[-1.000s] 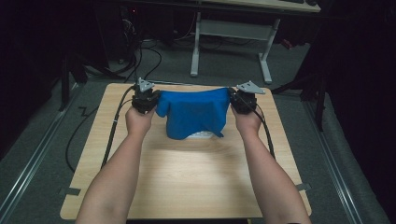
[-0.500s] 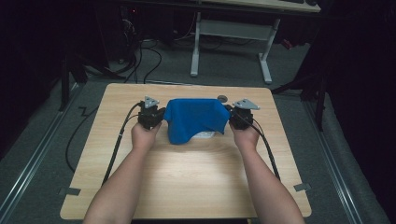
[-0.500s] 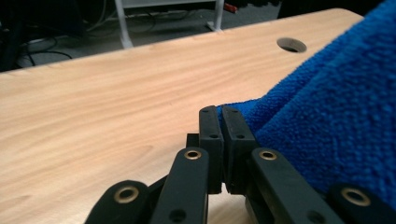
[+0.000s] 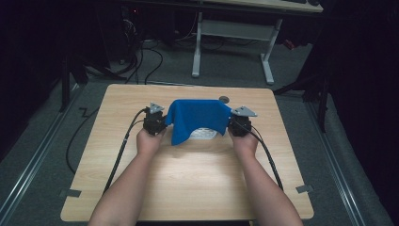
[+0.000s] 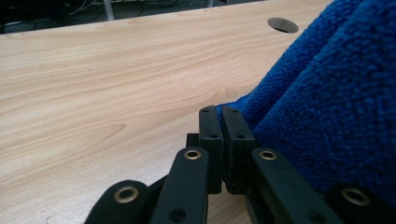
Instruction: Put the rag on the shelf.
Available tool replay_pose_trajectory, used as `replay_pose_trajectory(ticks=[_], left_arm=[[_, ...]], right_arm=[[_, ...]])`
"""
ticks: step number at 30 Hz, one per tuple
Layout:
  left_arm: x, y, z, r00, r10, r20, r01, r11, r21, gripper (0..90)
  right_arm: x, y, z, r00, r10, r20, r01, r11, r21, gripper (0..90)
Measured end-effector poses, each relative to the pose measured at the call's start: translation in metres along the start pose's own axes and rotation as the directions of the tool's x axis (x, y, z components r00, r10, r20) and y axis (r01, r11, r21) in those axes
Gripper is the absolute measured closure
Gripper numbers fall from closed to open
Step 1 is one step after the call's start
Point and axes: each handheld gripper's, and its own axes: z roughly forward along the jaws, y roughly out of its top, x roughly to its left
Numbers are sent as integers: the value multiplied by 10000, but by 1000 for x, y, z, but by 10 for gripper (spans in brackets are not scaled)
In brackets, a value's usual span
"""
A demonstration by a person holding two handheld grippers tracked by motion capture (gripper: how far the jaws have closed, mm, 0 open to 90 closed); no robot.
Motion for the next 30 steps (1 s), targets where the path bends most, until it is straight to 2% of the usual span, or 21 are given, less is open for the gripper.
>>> replay_pose_trajectory(ticks=[4,5,7,11,14,17,28,30], left_arm=[[2,-1,3,10000,-52,47,52,10000,23,877],[2,-2,4,9998,-187,100,186,9997,129,876],[4,-3,5,9999,-135,70,134,9999,104,874],[6,-2,3,9989,-468,83,467,9989,104,830],[5,0,1,9994,-335,15,335,9994,54,772],[6,2,-1,9991,-403,-87,404,9992,47,722],[11,11,-16,9986,-377,-366,365,9988,-339,665],[12,14,-21,9984,-370,-431,352,9985,-417,657]], right_arm=[[0,-6,2,10000,84,-1,-84,9999,56,888],[-1,-8,2,9999,102,14,-102,9999,86,889],[-1,-11,4,9999,154,-2,-154,9997,183,888],[-1,-11,3,9998,211,-68,-210,9997,151,880],[-2,-9,3,9996,270,-99,-269,9996,71,842],[-3,-7,2,9994,303,-135,-303,9995,36,817],[-10,2,-5,9988,469,-118,-471,9987,-213,724],[-12,4,-7,9992,381,-81,-384,9989,-286,715]])
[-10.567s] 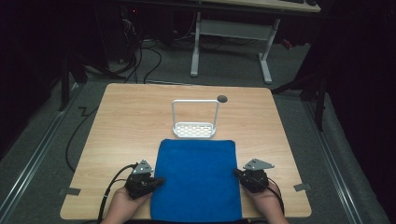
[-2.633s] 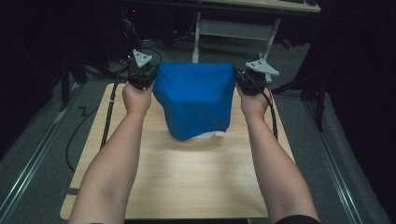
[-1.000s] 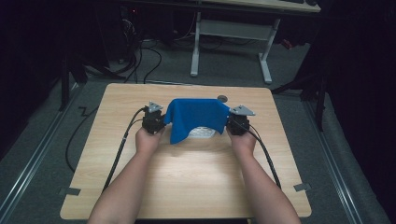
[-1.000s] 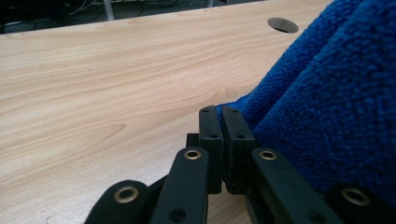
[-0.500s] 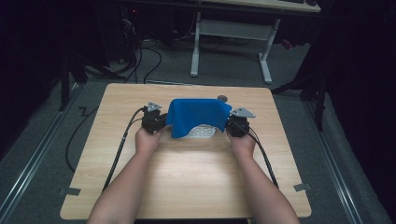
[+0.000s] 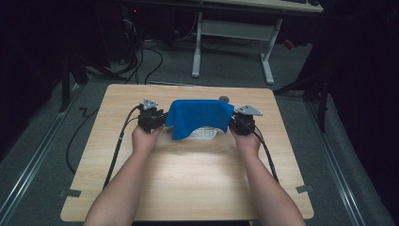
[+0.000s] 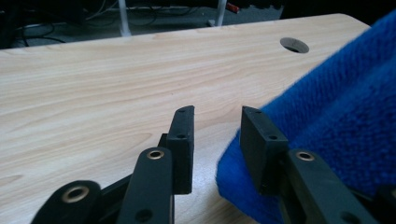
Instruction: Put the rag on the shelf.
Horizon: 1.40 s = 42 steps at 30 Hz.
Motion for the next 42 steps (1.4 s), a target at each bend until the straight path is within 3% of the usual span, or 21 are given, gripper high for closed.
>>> replay_pose_trajectory(ticks=[13,20,25,30,34,42], left_arm=[[7,17,-32,9995,-16,-312,-4,9980,-635,635],[9,20,-41,9992,40,-397,-67,9976,-689,631],[8,12,-45,9989,151,-446,-176,9983,-563,627],[10,0,-51,9993,-114,-369,94,9985,-536,628],[9,-8,-58,9993,-88,-376,71,9989,-466,628],[1,-32,-82,10000,69,-4,-70,9982,-596,604]], right_arm=[[-3,23,-20,9990,-387,232,395,9986,-342,668],[-7,31,-29,9983,-432,389,450,9979,-461,659],[-8,30,-35,9980,-518,350,534,9975,-456,656],[-9,24,-44,9974,-705,176,710,9969,-328,640],[-9,18,-52,9979,-622,168,628,9972,-400,622],[-4,9,-72,9969,-785,83,787,9964,-316,556]])
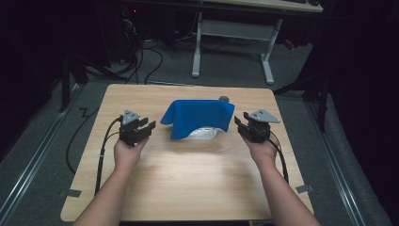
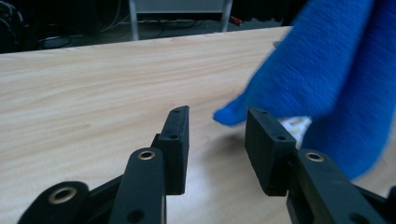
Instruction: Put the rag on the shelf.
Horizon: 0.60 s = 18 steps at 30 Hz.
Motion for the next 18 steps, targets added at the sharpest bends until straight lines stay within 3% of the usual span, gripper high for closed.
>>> replay_pose_trajectory(ticks=[2,5,12,14,18], left_arm=[[-4,-8,-8,9998,164,69,-164,9998,69,594],[-10,-19,-21,9991,374,193,-375,9993,88,585],[-23,-45,-51,9973,482,558,-494,9985,217,569],[-28,-52,-59,9964,483,696,-501,9984,248,562],[-42,-69,-69,9925,583,1070,-668,9948,773,546]], right_arm=[[5,-2,-10,9997,-233,-110,232,9997,-47,542],[10,-5,-19,9993,-210,-300,207,9997,-102,516],[30,-22,-52,9938,-853,-717,841,9963,-193,471],[35,-29,-60,9932,-782,-865,772,9969,-144,463],[44,-44,-72,9912,-805,-1049,815,9967,55,453]])
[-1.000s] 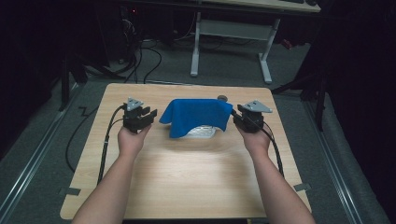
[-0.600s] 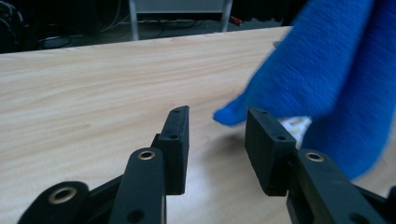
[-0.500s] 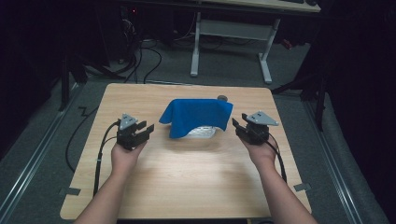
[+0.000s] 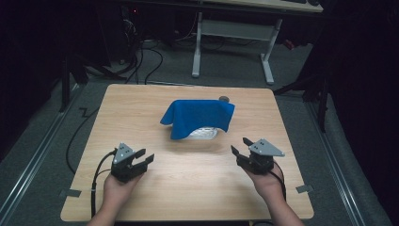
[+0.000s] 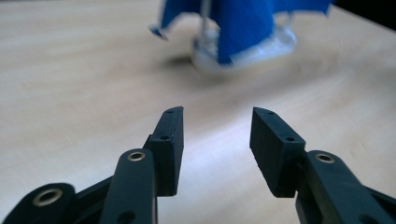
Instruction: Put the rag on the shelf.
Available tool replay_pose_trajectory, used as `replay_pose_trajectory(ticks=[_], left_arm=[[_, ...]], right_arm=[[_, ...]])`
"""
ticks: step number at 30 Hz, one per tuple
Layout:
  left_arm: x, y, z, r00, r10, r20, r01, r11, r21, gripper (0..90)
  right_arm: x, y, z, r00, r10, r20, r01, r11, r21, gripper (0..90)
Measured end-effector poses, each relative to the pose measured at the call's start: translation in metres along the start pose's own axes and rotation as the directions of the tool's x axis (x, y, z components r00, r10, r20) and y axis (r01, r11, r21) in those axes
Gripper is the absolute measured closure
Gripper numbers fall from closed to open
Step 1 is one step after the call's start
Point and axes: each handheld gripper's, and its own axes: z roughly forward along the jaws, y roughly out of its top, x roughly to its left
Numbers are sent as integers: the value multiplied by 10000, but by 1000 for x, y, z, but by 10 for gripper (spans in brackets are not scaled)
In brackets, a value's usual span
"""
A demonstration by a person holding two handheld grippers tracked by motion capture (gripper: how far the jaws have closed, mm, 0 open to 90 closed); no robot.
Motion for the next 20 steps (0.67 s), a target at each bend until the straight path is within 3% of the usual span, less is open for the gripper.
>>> replay_pose_trajectory(ticks=[4,7,9,10,11,13,16,20], left_arm=[[-24,-24,-5,9992,138,363,-152,9992,371,522],[-46,-32,-2,9949,881,494,-924,9914,932,508],[-55,-35,2,9924,1025,678,-1099,9871,1166,494],[-56,-35,2,9919,1024,747,-1107,9869,1172,492],[-56,-34,4,9911,1091,763,-1174,9865,1141,489],[-54,-34,6,9910,1157,671,-1231,9851,1205,478],[-45,-35,9,9947,820,624,-896,9873,1309,474],[-41,-36,8,9974,583,427,-630,9908,1199,462]], right_arm=[[13,-18,-3,9990,291,-329,-277,9987,436,445],[24,-34,-3,9952,794,-572,-755,9948,679,428],[35,-55,-7,9945,948,-450,-918,9937,642,445],[40,-61,-9,9960,722,-530,-655,9907,1194,427],[41,-61,-10,9974,503,-515,-431,9902,1325,415],[41,-62,-13,9994,95,-328,-59,9940,1088,422],[37,-65,-4,9987,291,-428,-228,9897,1415,414],[35,-65,-2,9983,370,-451,-309,9913,1280,412]])
